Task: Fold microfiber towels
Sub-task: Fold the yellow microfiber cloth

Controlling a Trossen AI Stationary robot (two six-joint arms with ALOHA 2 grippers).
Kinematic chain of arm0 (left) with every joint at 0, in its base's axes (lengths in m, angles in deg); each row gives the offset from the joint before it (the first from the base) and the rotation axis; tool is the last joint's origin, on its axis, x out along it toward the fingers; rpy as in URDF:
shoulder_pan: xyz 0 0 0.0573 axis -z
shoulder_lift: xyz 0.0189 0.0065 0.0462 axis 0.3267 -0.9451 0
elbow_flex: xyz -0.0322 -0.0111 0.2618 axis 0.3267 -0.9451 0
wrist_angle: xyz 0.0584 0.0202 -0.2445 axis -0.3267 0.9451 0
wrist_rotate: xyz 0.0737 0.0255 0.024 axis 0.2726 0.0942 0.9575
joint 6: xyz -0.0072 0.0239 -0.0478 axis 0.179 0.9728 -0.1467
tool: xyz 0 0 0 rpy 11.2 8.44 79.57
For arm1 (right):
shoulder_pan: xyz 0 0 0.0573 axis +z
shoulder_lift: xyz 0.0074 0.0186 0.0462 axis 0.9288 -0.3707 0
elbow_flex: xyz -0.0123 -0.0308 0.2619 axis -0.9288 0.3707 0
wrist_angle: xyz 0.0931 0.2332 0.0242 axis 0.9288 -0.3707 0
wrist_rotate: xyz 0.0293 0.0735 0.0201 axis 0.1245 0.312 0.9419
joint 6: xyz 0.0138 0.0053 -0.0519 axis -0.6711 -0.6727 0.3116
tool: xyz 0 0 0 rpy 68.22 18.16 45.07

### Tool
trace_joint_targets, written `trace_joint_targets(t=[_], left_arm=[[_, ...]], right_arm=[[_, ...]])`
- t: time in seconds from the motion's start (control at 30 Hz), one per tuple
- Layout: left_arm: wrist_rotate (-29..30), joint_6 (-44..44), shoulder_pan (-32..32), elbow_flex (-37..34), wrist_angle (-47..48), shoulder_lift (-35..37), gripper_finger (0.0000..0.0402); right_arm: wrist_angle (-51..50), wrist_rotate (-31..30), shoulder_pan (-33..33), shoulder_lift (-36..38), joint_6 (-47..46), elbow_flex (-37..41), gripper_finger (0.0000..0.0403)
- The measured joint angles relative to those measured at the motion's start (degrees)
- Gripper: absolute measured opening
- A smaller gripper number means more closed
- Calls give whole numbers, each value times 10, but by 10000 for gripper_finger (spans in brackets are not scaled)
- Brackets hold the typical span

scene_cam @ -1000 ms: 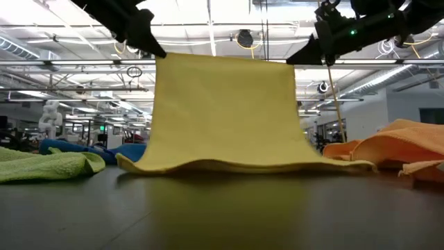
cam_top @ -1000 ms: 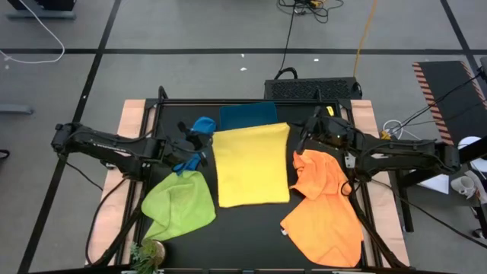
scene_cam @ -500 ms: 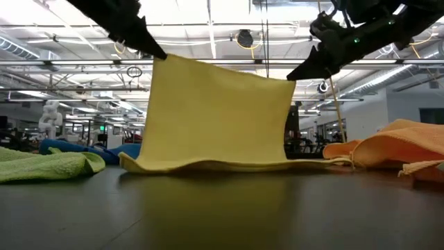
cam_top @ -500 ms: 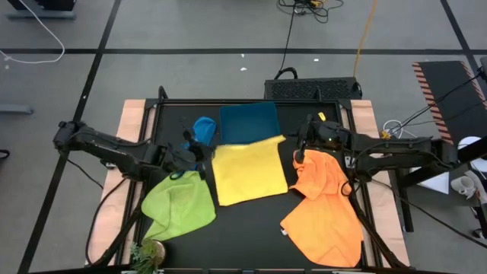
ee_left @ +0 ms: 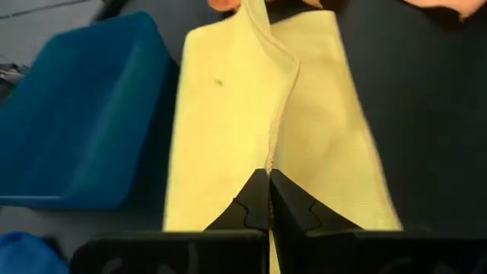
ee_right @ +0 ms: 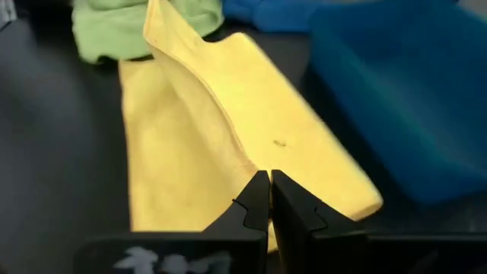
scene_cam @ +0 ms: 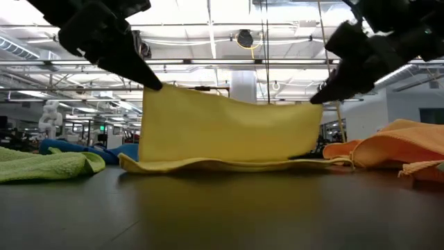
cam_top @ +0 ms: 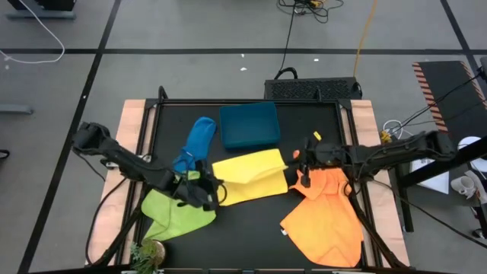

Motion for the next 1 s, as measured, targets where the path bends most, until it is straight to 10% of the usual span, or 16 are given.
trace_joint_targets(t=[0.4,1.0], left_arm=[[-17,-57,23,0,0,-49,2],[-12,-36,22,0,43,-23,2]], right_arm=[[259,1,57,0,-46,151,0],[305,0,99,-1,-104,175,0]])
